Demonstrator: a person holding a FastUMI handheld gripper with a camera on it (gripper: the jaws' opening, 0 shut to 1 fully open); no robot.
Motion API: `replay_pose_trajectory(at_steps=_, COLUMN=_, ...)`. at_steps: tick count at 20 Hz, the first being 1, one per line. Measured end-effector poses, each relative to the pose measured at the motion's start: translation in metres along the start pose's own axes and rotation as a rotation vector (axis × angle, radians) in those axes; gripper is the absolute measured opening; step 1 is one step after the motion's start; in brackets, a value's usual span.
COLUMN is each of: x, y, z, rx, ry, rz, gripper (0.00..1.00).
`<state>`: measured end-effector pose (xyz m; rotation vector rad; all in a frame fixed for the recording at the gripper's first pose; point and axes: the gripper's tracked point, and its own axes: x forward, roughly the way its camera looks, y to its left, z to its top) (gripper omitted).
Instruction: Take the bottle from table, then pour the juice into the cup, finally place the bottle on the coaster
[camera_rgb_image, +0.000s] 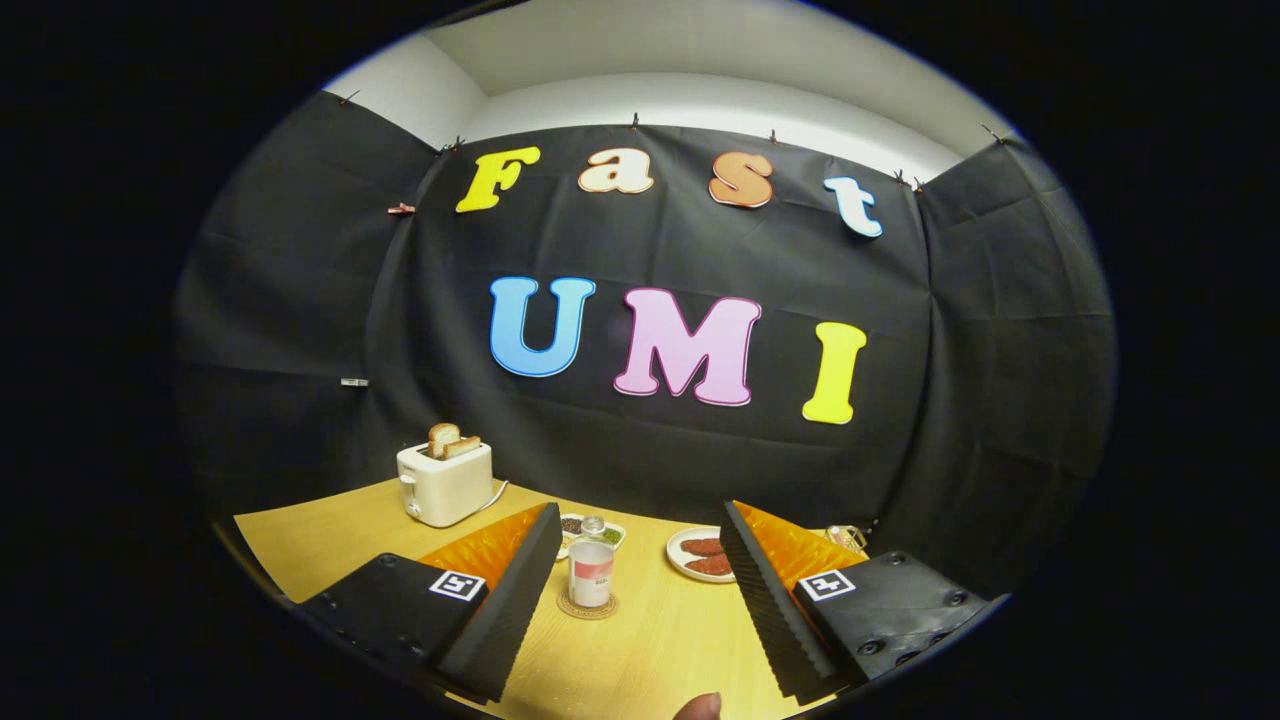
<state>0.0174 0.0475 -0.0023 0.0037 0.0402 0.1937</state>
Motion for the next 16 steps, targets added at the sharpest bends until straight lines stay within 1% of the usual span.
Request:
replay_pose_trajectory(at_steps=2, x=-0.002, y=-0.012, z=0.006, rx=-0.054, ry=0.001, rz=0.0, gripper=0.97)
replay_pose_trajectory(at_steps=5, x=-0.006, y=-0.02, z=0.025, rx=-0.096, ry=-0.031, rz=0.037, gripper=0.97)
replay_pose_trajectory(at_steps=8, x=-0.007, y=-0.023, z=0.029, rx=-0.064, ry=-0.056, rz=0.092, gripper=0.97)
replay_pose_trajectory(at_steps=12, x=-0.01, y=-0.036, z=0.023, rx=-0.051, ry=-0.063, rz=0.117, gripper=0.97)
replay_pose_trajectory(at_steps=13, x=-0.012, y=-0.038, z=0.028, rx=-0.052, ry=-0.063, rz=0.127, gripper=0.97)
replay_pose_trajectory(at_steps=16, x=-0.015, y=-0.047, z=0.023, rx=-0.073, ry=-0.07, rz=0.148, gripper=0.97)
